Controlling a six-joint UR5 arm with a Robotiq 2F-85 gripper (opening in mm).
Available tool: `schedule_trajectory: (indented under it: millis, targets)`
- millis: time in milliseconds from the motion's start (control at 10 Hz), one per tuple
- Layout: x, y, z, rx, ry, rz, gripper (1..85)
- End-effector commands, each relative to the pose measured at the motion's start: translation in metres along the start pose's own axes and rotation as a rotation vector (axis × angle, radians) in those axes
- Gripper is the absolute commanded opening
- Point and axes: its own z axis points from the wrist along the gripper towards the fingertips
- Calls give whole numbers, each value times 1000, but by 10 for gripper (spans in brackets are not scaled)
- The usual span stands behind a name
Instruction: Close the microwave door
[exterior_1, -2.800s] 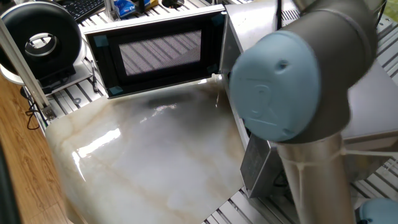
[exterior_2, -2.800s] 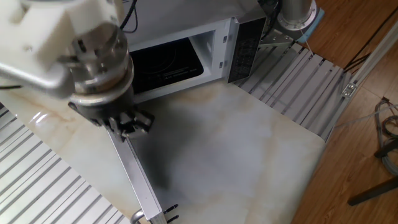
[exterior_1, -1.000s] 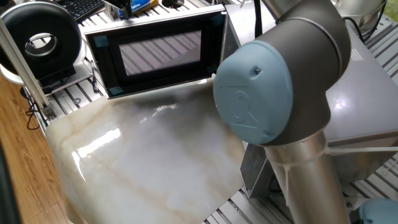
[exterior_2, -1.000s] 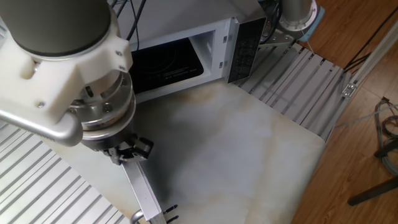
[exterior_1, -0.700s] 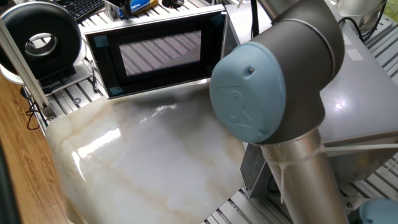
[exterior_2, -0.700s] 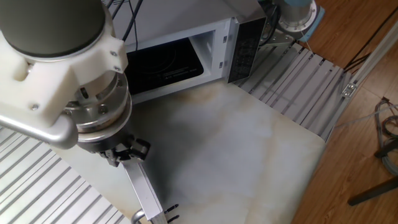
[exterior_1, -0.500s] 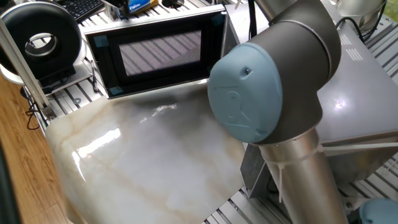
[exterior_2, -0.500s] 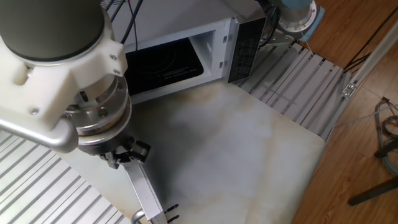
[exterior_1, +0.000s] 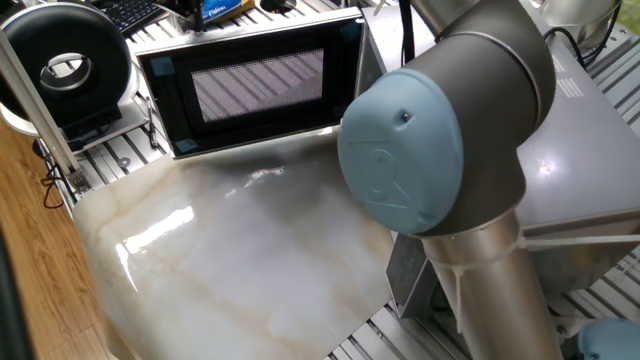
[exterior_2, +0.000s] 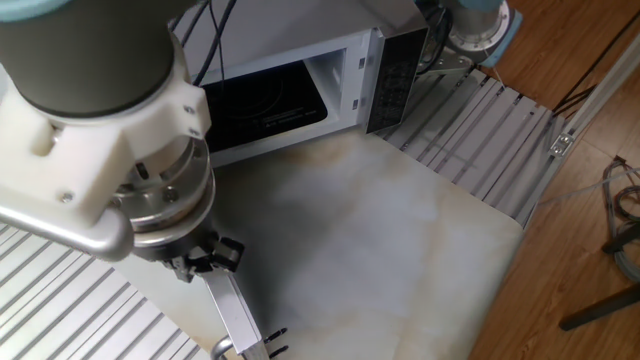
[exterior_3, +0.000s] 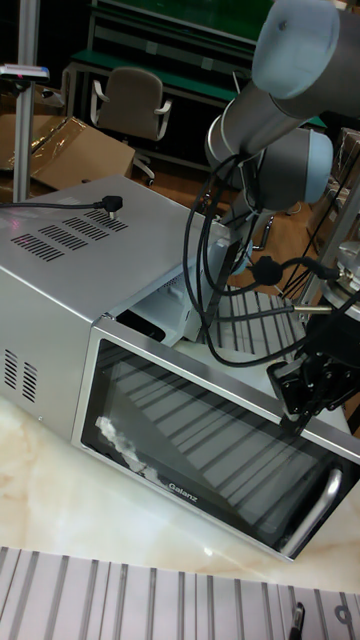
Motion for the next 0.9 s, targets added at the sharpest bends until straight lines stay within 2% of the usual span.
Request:
schedule_trajectory:
  millis: [0,300,400,600,800]
  targets:
    - [-5,4,5,-4,-10,-2,10]
    - [-6,9,11,-13,-12,14,10]
    - [6,17,12,-34,28,17,10]
    - [19,24,18,-49,50,18,10]
    - [30,29,22,-49,53,28,10]
